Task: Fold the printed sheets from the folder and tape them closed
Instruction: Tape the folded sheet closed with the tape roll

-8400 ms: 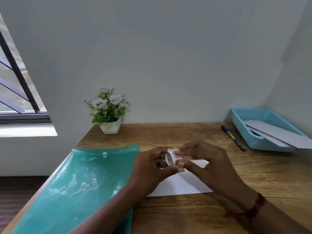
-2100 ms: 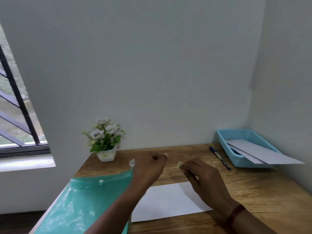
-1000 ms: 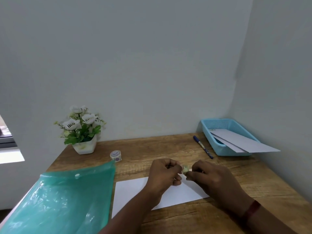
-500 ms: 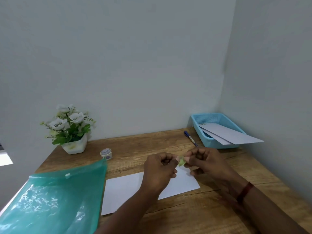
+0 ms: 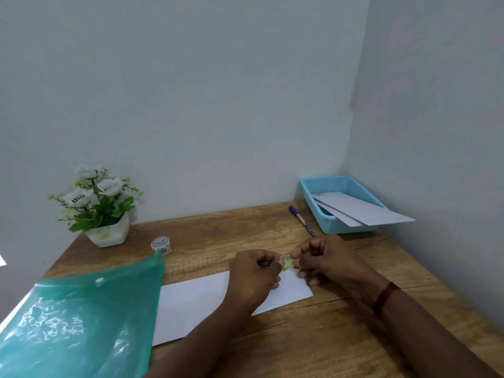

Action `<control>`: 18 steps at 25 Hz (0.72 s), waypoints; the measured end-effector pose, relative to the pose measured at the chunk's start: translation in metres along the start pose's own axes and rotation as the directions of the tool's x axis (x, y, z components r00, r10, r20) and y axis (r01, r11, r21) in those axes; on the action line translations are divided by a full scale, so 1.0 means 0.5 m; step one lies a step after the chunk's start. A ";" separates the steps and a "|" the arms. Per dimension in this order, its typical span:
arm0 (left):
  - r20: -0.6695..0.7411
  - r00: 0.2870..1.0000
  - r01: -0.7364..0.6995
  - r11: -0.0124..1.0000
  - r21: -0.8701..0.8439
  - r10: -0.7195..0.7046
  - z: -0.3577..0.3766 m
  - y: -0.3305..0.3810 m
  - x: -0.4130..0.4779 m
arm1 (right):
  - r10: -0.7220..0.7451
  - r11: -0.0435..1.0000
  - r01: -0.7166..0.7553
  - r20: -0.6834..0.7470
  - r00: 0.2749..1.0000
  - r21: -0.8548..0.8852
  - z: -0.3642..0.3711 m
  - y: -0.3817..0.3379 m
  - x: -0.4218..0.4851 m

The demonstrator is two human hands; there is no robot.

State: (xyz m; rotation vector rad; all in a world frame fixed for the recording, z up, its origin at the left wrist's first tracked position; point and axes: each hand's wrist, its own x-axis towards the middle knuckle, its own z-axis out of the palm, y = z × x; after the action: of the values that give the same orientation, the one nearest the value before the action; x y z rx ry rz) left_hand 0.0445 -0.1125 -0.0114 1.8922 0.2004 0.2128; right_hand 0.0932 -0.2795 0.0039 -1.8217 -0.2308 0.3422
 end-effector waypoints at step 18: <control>-0.017 1.000 0.000 0.996 0.088 0.001 0.012 -0.006 0.012 | -0.379 0.711 0.377 0.128 0.917 -0.594 -0.006 0.030 0.015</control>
State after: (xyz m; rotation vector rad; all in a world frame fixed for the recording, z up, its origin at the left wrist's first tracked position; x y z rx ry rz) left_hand 0.0514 -0.1155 -0.0157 1.9785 0.2240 0.2237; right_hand 0.1010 -0.2838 -0.0104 -2.3449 -0.7806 -0.0484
